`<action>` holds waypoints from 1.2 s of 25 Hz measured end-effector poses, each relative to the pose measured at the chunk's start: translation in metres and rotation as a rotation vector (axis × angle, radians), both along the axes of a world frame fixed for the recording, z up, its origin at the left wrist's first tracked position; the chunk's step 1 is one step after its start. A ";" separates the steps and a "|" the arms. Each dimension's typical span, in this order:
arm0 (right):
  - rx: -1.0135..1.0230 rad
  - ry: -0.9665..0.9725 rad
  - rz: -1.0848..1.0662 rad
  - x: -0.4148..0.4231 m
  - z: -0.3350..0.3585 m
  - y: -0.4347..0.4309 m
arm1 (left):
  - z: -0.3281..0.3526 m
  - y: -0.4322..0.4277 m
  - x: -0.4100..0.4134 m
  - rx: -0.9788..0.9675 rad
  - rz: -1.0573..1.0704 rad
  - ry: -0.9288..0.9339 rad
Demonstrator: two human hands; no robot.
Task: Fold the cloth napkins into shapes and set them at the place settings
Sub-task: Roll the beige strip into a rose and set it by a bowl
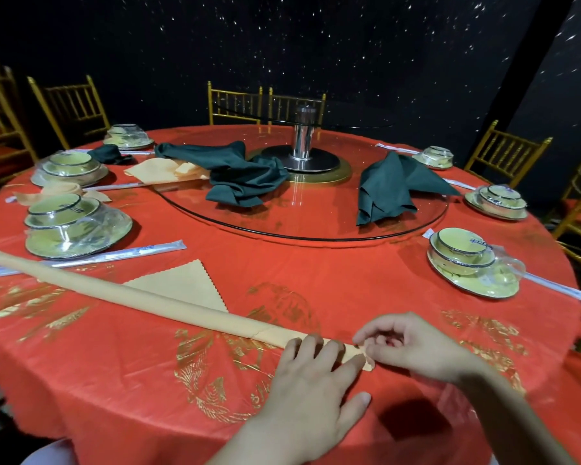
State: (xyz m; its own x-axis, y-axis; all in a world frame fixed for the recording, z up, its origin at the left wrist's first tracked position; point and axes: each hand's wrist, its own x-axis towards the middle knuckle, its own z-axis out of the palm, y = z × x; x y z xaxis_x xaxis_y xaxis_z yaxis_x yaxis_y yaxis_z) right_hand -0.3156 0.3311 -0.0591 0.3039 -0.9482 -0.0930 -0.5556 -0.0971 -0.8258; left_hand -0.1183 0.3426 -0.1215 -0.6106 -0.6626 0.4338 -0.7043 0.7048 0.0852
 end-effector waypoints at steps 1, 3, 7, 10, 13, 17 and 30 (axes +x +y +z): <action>-0.042 0.078 0.056 0.000 0.002 -0.005 | -0.001 -0.001 0.004 0.009 -0.010 0.015; -0.075 0.149 0.119 -0.002 0.000 -0.015 | 0.003 -0.002 0.009 0.093 -0.037 0.068; 0.011 0.041 0.113 0.006 -0.012 -0.025 | 0.011 -0.007 0.012 0.363 -0.017 0.286; -0.041 0.107 0.092 0.007 -0.018 -0.027 | 0.005 -0.008 0.005 0.212 0.032 0.182; -0.116 0.123 0.072 -0.004 -0.013 -0.017 | 0.001 -0.008 0.000 0.138 0.085 0.159; -0.189 0.220 0.155 -0.018 -0.017 -0.011 | 0.007 -0.018 -0.005 0.149 0.140 0.185; -0.128 0.095 0.198 -0.013 -0.014 0.009 | 0.012 -0.001 -0.006 0.197 0.021 0.177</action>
